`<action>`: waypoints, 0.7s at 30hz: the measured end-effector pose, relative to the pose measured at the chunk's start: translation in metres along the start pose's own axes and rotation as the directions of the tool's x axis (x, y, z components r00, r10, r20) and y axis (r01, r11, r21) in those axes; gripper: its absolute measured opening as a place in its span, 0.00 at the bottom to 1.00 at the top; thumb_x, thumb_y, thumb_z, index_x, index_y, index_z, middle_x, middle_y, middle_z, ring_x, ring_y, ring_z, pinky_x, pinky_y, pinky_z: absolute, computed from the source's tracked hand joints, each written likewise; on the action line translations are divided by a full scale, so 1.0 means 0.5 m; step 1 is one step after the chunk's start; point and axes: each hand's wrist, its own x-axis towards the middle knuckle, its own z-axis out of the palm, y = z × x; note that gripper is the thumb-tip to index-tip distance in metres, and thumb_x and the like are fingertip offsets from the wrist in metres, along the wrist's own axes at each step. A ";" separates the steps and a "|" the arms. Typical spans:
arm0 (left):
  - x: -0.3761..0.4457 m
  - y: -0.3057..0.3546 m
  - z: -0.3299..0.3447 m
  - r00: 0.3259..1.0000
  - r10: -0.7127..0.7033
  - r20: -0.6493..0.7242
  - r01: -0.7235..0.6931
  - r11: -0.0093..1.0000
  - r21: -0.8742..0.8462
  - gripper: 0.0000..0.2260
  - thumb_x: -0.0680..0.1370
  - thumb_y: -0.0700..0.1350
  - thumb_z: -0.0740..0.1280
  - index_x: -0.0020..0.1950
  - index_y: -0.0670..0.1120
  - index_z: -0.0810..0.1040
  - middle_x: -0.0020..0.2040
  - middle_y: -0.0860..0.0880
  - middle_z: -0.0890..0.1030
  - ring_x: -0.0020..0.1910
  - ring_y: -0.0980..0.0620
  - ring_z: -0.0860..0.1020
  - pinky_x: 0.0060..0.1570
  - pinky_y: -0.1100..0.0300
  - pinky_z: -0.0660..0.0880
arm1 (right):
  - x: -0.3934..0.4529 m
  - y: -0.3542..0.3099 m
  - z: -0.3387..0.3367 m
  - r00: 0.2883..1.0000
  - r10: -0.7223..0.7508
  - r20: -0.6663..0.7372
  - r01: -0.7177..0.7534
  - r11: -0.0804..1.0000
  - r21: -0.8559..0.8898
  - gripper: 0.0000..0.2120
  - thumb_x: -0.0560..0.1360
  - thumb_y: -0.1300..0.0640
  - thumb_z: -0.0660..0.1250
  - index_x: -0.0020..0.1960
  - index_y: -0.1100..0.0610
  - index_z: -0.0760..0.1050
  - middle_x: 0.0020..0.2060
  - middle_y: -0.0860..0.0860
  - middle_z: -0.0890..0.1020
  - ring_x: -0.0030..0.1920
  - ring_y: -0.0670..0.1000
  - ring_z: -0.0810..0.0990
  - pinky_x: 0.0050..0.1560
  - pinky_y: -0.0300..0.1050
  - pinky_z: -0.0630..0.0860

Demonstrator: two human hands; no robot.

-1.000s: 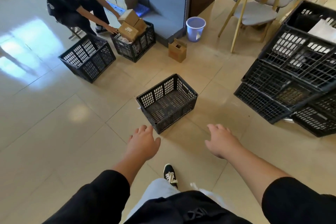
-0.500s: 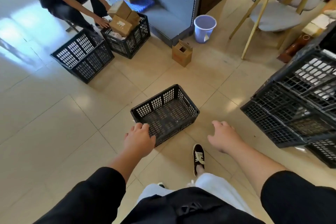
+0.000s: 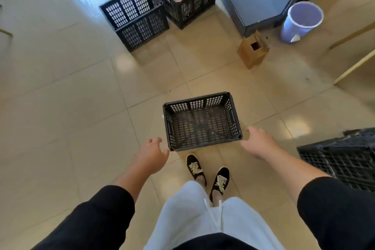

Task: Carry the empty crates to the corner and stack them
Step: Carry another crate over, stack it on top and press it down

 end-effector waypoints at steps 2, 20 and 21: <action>0.048 -0.009 -0.003 0.999 -0.033 0.027 0.034 0.999 -0.041 0.27 0.85 0.58 0.61 0.82 0.49 0.64 0.78 0.45 0.70 0.73 0.42 0.73 0.67 0.46 0.72 | 0.048 -0.029 -0.006 1.000 0.012 0.009 -0.012 1.000 0.029 0.30 0.80 0.49 0.65 0.80 0.53 0.64 0.74 0.61 0.71 0.69 0.66 0.74 0.67 0.56 0.74; 0.518 -0.043 0.177 0.954 -0.212 0.214 0.266 0.925 -0.271 0.23 0.86 0.53 0.61 0.79 0.45 0.68 0.72 0.42 0.77 0.65 0.41 0.78 0.60 0.51 0.73 | 0.531 -0.019 0.070 0.981 0.194 -0.022 -0.188 0.970 0.154 0.25 0.85 0.49 0.59 0.79 0.59 0.66 0.74 0.61 0.74 0.70 0.64 0.74 0.65 0.54 0.72; 0.546 -0.043 0.200 0.950 -0.222 0.222 0.281 0.917 -0.285 0.23 0.86 0.53 0.61 0.79 0.45 0.68 0.72 0.42 0.78 0.66 0.40 0.78 0.62 0.50 0.73 | 0.567 -0.009 0.087 0.981 0.193 -0.019 -0.188 0.969 0.158 0.25 0.85 0.49 0.59 0.78 0.59 0.66 0.73 0.61 0.74 0.70 0.64 0.74 0.65 0.54 0.72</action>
